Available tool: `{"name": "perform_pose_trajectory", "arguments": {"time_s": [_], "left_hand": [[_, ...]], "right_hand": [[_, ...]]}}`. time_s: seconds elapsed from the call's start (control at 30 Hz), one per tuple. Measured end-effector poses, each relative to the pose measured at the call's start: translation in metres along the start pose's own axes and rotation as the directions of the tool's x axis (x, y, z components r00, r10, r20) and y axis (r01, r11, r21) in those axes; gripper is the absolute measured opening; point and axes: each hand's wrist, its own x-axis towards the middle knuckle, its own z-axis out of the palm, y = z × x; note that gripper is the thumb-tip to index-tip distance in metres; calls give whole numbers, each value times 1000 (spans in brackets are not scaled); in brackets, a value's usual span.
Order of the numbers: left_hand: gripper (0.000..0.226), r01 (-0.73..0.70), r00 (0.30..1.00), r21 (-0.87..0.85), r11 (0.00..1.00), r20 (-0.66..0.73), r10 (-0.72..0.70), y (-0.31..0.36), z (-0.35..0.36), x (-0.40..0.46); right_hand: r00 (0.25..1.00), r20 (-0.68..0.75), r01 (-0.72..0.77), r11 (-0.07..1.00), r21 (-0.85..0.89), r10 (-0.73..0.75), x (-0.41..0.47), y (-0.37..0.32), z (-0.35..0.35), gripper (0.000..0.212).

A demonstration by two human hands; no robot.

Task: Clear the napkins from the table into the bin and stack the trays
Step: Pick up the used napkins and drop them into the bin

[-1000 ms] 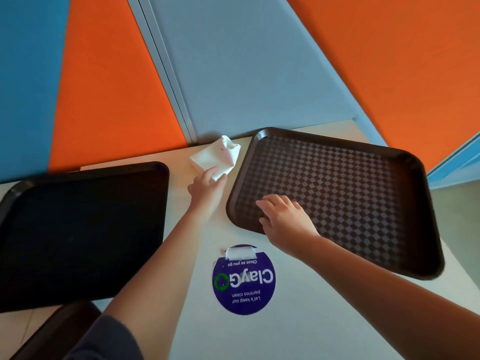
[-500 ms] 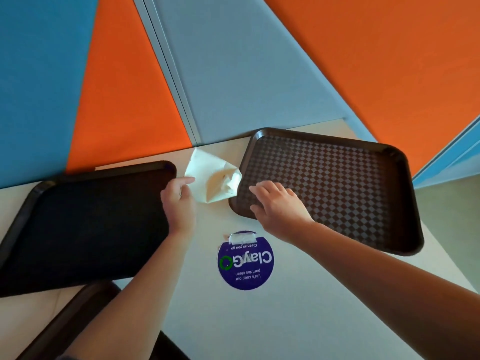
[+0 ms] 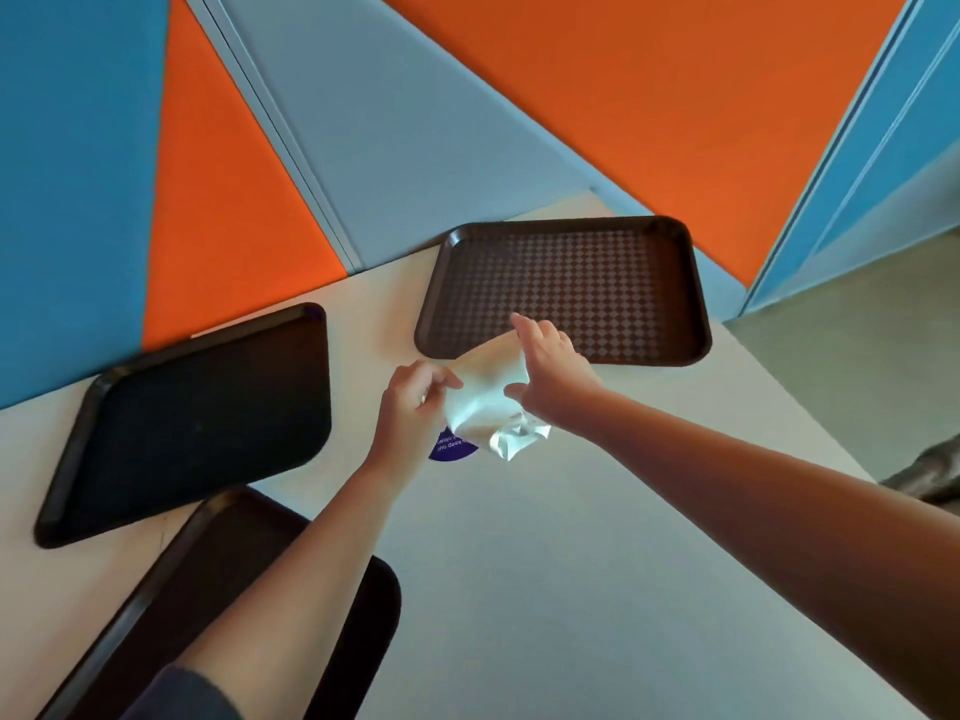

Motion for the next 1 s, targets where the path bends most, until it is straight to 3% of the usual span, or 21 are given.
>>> {"name": "perform_pose_trajectory", "arguments": {"time_s": [0.13,0.27,0.43,0.6,0.73,1.0], "left_hand": [[35,-63,994,-13,998,86,64,39,32,-22],[27,-232,957,47,972,188,220,79,78,-37],[19,-347,902,23,937,281,327,133,142,-52],[13,-357,856,-3,934,399,328,199,232,-88],[35,-529,761,110,842,501,413,237,310,-124],[43,-634,684,335,697,664,303,291,443,-197]], "right_hand": [[996,-1,-91,982,168,93,-37,37,-23,88],[988,-50,-129,958,256,146,-75,80,-51,77],[967,-150,-168,958,234,207,-132,144,-92,57],[921,-231,-247,930,273,312,-206,231,-130,52],[865,-267,-350,891,289,426,-280,312,-150,51],[684,-282,-566,734,376,672,-404,468,-161,48]]}}
